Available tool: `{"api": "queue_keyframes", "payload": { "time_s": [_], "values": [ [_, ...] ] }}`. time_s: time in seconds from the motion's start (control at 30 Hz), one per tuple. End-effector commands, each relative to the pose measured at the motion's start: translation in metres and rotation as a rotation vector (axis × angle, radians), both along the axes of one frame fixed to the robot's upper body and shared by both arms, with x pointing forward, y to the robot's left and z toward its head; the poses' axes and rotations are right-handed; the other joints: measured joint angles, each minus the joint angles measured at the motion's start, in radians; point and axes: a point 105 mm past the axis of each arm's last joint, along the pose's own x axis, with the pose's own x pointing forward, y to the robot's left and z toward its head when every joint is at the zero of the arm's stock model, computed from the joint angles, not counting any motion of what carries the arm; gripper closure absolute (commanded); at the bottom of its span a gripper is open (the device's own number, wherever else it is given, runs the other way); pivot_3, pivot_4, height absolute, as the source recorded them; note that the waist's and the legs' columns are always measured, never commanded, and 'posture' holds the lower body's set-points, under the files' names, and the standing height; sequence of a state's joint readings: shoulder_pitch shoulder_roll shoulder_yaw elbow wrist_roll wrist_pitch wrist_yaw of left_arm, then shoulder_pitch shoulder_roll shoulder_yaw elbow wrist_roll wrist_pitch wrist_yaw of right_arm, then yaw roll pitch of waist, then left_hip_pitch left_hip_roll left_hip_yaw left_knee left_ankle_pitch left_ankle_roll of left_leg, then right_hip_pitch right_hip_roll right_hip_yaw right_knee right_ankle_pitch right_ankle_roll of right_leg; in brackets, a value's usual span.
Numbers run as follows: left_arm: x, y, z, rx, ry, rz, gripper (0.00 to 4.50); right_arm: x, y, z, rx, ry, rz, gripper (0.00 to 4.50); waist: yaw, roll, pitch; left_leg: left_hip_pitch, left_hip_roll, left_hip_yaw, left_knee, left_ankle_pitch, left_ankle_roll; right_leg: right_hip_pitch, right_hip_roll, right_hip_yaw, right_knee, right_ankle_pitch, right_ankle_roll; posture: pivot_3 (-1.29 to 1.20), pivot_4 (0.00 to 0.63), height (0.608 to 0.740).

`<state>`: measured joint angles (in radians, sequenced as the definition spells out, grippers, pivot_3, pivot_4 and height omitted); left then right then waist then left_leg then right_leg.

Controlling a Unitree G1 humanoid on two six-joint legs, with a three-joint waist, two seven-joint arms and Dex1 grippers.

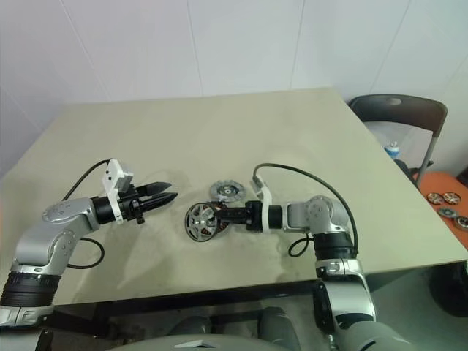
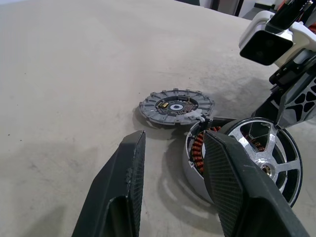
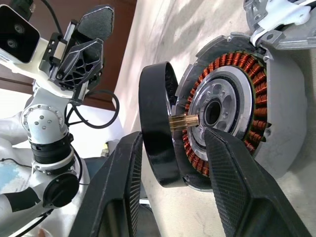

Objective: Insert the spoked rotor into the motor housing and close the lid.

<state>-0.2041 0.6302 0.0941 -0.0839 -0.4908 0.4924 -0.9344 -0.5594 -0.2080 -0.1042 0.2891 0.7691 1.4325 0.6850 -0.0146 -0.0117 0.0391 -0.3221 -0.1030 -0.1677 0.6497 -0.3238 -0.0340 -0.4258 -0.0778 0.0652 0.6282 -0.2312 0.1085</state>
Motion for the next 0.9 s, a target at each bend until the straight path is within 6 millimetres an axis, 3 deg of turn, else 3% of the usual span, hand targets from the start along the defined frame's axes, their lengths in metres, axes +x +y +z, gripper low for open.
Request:
{"api": "queue_keyframes", "payload": {
  "time_s": [0.03,0.3,0.47,0.73,0.83,0.9],
  "values": [
    [0.004,0.000,0.013,0.002,-0.055,-0.005,2.51,0.011,-0.004,0.016,0.017,-0.066,-0.034,2.45,0.000,0.000,0.000,0.000,0.000,0.000,0.000,0.000,0.000,0.000,0.000,0.000,0.000,0.000,0.000,0.00,0.000,0.740],
    [0.006,0.000,0.013,0.003,-0.057,-0.008,2.51,0.011,0.002,0.014,0.019,-0.072,-0.033,2.45,-0.002,0.000,0.000,0.000,0.000,0.000,0.000,0.000,0.000,0.000,0.000,0.000,0.000,0.000,0.000,0.00,0.000,0.740],
    [0.005,0.000,0.013,0.005,-0.055,-0.008,2.51,0.009,0.004,0.014,0.028,-0.066,-0.029,3.64,0.000,0.000,0.000,0.000,0.000,0.000,0.000,0.000,0.000,0.000,0.000,0.000,0.000,0.000,0.000,0.00,0.000,0.740],
    [0.004,0.001,0.012,0.009,-0.051,-0.005,2.51,0.021,-0.008,0.018,0.024,-0.084,-0.079,3.64,0.000,0.000,0.000,0.000,0.000,0.000,0.000,0.000,0.000,0.000,0.000,0.000,0.000,0.000,0.000,0.00,0.000,0.740],
    [0.005,0.001,0.012,0.010,-0.053,-0.004,2.51,0.031,-0.017,0.027,0.056,-0.096,-0.126,3.64,-0.002,0.000,0.000,0.000,0.000,0.000,0.000,0.000,0.000,0.000,0.000,0.000,0.000,0.000,0.000,0.00,0.000,0.740],
    [0.005,0.000,0.012,0.007,-0.053,-0.004,2.51,0.026,-0.020,0.041,0.121,-0.110,-0.090,3.64,-0.001,0.000,0.000,0.000,0.000,0.000,0.000,0.000,0.000,0.000,0.000,0.000,0.000,0.000,0.000,0.00,0.000,0.740]
  ]
}}
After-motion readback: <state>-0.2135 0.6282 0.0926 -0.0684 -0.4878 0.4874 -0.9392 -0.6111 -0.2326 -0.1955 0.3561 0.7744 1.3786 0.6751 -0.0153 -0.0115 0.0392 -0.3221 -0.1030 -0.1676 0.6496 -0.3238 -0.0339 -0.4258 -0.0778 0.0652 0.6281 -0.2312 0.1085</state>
